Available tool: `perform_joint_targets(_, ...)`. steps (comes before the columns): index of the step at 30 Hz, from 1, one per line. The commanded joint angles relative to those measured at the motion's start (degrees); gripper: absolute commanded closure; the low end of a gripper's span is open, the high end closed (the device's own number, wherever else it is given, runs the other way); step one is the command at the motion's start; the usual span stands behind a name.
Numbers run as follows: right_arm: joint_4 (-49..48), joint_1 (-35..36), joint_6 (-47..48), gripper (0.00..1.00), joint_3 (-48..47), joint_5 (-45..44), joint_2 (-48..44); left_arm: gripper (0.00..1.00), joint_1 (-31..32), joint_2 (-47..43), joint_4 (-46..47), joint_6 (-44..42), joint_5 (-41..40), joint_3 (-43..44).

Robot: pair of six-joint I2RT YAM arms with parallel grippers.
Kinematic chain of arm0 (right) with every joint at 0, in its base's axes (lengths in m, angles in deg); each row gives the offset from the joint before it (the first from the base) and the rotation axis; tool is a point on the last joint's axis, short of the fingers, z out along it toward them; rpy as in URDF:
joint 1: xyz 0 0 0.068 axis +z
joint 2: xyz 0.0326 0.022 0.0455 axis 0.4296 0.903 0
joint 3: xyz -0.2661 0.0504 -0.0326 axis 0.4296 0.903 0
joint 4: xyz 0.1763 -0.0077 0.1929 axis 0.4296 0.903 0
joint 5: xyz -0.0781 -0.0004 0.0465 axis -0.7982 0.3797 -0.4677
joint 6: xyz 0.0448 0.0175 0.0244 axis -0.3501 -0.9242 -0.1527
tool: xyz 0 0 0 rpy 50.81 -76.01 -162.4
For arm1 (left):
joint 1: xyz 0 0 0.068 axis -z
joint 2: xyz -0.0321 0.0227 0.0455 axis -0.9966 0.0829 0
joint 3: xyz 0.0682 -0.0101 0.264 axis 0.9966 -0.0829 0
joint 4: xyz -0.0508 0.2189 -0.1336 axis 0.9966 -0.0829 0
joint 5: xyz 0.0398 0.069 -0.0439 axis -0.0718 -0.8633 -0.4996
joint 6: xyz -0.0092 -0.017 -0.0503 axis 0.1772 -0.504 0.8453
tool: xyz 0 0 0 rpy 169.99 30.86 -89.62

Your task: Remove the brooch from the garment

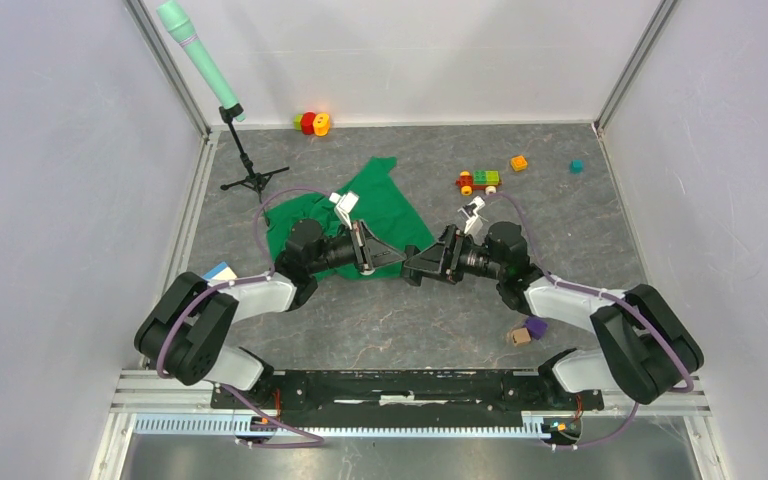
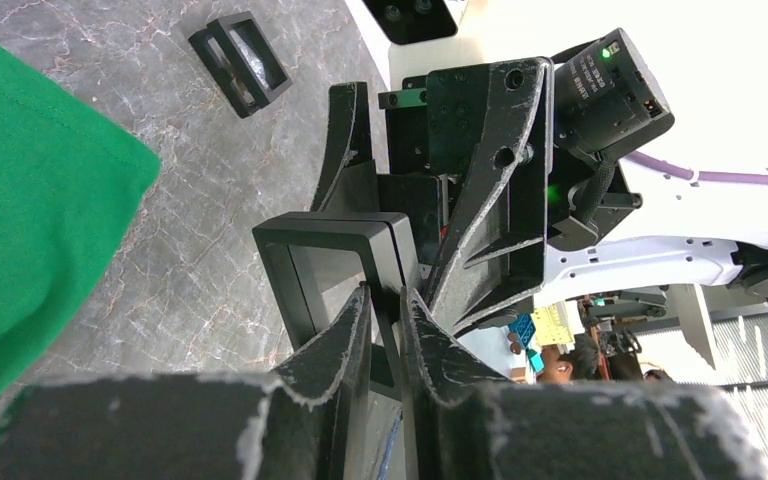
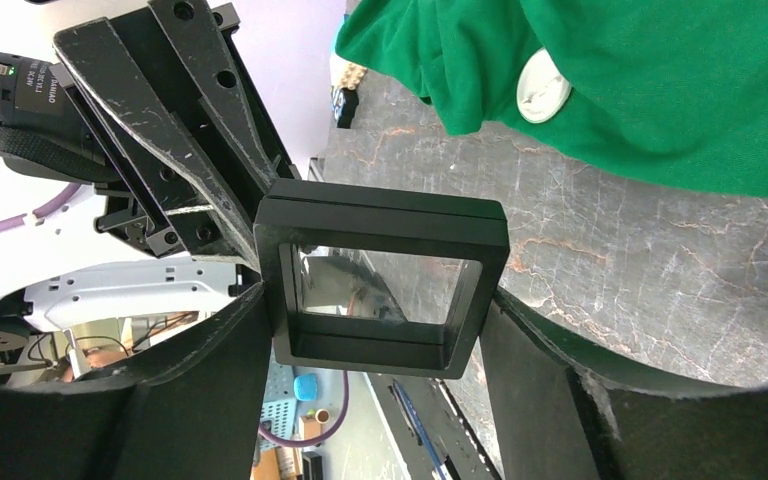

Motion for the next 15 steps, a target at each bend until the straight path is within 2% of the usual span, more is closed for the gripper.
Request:
perform_joint_targets(1,-3.36,0.75,1.36,0.30,-3.26,1.64,-2.77,0.80,0.07,-0.60,-3.15,-1.50,-0.43,-0.03)
perform_joint_targets(15,-4.74,-0.56,1.05,0.33,-1.75,3.50,-6.06,0.79,0.01,-4.49,-19.56,-11.55,-6.58,0.95)
